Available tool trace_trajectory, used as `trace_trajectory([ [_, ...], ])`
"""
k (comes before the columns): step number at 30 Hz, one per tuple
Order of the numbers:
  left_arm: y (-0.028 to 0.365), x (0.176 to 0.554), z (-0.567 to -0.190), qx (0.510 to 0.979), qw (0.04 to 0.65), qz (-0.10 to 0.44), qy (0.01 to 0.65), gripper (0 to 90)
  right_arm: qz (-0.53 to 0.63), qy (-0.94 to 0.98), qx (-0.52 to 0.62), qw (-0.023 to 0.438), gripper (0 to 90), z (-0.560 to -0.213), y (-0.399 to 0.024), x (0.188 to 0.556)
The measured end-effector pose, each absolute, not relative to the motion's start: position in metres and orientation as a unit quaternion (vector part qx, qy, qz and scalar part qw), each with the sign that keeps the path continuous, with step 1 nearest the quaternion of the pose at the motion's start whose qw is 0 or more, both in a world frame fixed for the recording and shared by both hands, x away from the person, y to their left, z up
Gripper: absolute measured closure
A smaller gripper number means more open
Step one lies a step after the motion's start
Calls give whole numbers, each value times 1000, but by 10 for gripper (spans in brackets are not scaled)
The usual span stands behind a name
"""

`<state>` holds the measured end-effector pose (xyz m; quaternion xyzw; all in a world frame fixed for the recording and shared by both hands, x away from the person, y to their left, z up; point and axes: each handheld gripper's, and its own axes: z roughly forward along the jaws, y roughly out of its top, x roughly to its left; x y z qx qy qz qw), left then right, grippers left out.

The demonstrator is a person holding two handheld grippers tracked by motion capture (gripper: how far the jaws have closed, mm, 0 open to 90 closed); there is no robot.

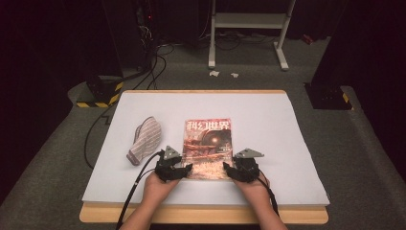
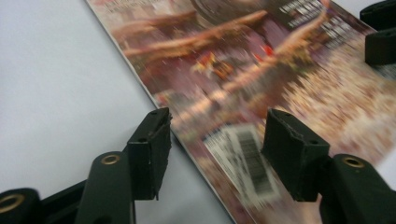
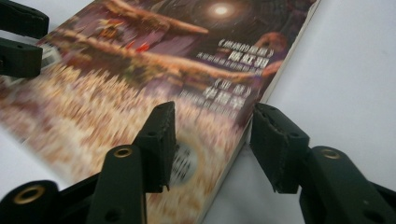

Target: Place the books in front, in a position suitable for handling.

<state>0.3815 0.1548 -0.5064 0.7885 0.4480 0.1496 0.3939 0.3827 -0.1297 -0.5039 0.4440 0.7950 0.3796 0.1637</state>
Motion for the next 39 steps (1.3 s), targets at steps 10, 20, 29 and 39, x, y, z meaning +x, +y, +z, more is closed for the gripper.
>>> trace_trajectory([
  [10,156,392,-506,791,393,145,446,422,376,785,465,162,498,-505,-125,401],
  [20,164,371,-506,794,391,146,443,424,370,797,443,175,500,-504,-116,379],
  [29,168,354,-507,796,392,148,437,426,372,804,429,178,509,-504,-113,361],
  [39,167,347,-506,798,389,154,434,432,377,803,425,178,518,-505,-114,354],
])
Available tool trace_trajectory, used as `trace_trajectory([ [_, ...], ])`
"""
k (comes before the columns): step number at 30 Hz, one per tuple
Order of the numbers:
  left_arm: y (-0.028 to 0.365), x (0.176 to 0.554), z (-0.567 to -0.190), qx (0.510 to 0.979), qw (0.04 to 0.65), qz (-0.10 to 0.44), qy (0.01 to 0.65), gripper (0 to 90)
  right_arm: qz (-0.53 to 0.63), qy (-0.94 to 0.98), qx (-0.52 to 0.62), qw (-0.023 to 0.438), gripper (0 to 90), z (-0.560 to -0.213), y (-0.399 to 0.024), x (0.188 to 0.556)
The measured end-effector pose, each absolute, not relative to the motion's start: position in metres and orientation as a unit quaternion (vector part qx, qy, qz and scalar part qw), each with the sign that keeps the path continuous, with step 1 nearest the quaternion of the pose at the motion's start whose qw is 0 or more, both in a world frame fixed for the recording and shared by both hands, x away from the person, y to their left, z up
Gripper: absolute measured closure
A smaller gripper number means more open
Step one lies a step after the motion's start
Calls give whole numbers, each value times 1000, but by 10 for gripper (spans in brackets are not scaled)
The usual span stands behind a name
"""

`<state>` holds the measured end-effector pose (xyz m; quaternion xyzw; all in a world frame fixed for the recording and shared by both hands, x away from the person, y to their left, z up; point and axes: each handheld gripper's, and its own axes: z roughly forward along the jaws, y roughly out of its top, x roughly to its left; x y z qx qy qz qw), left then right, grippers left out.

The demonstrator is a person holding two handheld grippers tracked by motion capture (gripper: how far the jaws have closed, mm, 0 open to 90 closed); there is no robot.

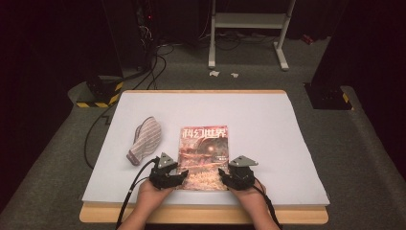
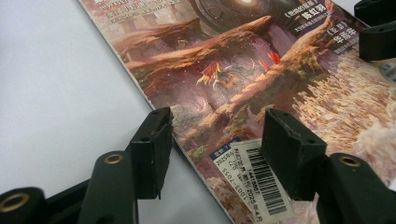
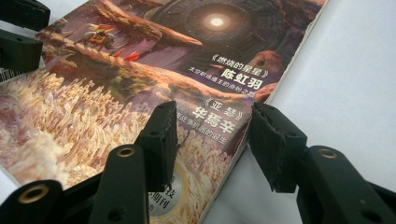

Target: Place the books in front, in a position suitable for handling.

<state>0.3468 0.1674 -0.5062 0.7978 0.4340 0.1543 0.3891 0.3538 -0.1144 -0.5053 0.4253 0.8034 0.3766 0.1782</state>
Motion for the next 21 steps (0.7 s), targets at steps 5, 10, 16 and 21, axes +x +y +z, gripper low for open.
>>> trace_trajectory([
  [5,168,344,-506,797,389,156,435,432,378,804,422,179,518,-506,-114,352],
  [10,169,343,-507,796,392,155,433,431,378,805,422,178,518,-506,-114,351],
  [16,171,344,-507,797,398,152,429,441,384,804,423,165,509,-506,-118,353],
  [21,174,344,-506,797,401,150,425,441,383,804,421,174,490,-505,-122,354],
])
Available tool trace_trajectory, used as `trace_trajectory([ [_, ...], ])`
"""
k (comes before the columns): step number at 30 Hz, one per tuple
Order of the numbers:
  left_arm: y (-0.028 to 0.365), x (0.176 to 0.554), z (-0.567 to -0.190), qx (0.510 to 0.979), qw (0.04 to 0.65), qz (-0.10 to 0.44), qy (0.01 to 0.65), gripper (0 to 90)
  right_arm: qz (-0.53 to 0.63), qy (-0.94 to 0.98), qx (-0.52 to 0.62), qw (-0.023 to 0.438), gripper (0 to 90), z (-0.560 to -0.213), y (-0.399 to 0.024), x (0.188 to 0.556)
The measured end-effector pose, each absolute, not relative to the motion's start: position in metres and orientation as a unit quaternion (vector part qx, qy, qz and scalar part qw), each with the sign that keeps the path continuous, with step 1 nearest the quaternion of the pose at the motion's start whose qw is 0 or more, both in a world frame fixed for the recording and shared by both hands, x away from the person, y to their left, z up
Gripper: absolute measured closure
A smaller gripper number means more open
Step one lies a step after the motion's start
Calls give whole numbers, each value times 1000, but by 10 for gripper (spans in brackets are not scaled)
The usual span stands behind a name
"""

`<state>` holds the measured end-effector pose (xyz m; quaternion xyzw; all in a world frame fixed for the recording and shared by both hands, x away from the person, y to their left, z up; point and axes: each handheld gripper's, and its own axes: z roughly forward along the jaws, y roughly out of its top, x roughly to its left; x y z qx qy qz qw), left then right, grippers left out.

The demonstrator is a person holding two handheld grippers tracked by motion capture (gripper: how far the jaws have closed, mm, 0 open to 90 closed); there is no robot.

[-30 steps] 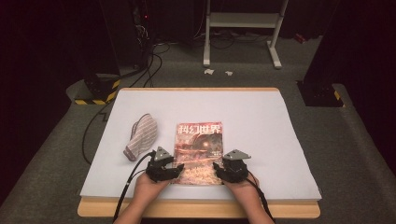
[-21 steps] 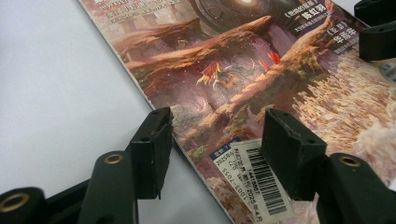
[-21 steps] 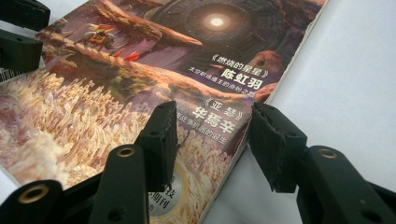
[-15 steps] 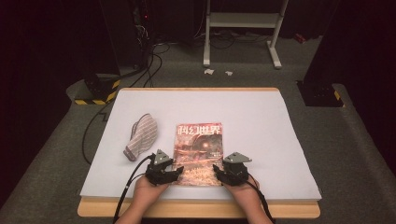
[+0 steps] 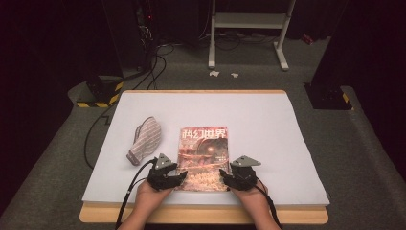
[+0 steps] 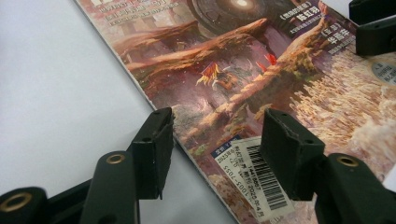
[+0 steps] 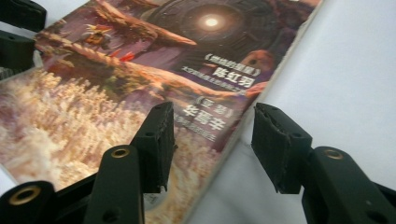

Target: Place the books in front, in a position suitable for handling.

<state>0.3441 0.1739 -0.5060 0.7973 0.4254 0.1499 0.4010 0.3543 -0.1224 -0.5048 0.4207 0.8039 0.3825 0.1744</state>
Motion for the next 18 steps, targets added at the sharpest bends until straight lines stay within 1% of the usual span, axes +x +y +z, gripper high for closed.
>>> trace_trajectory([
  [4,176,344,-504,796,405,151,424,422,396,794,424,182,483,-502,-131,354],
  [6,178,344,-501,797,407,160,416,407,400,790,425,186,482,-501,-134,354],
  [11,183,344,-495,798,414,164,407,401,408,785,425,191,481,-500,-140,354],
  [14,191,343,-488,796,421,173,400,405,417,779,427,190,468,-498,-144,354],
  [16,196,342,-485,794,423,183,396,429,421,779,424,189,463,-498,-146,355],
  [18,200,342,-482,792,426,188,395,431,422,779,423,192,456,-497,-147,355],
])
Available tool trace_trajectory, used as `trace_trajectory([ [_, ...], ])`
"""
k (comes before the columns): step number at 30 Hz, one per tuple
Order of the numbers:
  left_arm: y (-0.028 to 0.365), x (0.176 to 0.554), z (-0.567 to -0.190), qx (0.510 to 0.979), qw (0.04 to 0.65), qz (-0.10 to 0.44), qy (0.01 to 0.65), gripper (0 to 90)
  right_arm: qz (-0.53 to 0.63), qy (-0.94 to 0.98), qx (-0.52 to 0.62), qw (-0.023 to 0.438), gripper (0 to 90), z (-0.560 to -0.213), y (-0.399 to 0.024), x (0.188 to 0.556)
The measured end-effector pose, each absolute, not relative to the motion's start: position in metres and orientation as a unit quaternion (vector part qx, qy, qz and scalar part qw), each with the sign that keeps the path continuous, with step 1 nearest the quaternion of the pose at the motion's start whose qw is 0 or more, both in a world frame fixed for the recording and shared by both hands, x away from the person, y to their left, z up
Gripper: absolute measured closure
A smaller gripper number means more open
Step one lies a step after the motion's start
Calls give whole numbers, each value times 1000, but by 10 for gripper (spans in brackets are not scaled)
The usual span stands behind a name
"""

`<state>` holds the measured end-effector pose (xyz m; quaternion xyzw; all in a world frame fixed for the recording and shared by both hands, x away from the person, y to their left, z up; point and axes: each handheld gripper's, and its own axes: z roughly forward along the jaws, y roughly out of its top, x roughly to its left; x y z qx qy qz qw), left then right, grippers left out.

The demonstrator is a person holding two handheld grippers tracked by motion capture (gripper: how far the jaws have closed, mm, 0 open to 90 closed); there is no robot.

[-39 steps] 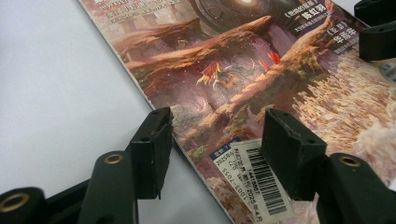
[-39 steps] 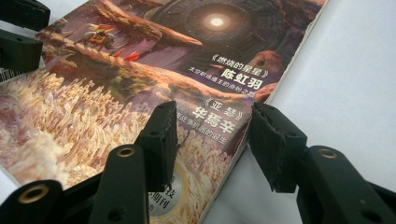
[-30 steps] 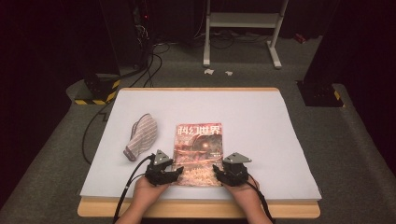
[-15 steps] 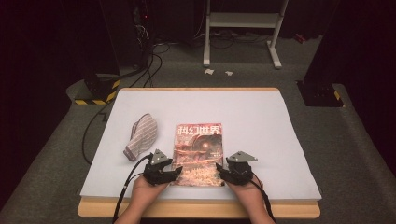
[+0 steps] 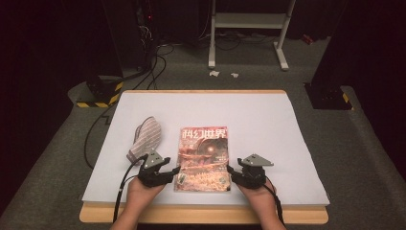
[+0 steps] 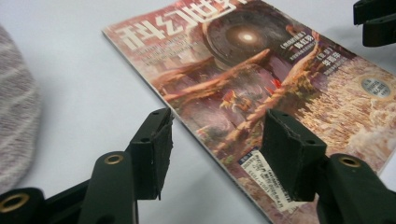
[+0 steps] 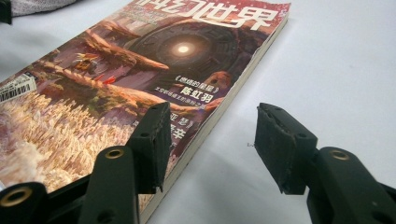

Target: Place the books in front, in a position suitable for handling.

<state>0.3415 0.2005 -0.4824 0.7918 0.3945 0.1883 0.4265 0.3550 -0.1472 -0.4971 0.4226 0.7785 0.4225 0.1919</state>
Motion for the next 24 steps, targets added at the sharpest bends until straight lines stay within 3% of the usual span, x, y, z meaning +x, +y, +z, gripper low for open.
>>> trace_trajectory([
  [14,226,344,-467,770,446,215,402,372,423,784,406,206,321,-497,-153,354],
  [24,242,354,-447,758,448,231,414,308,427,779,414,196,318,-497,-157,355],
])
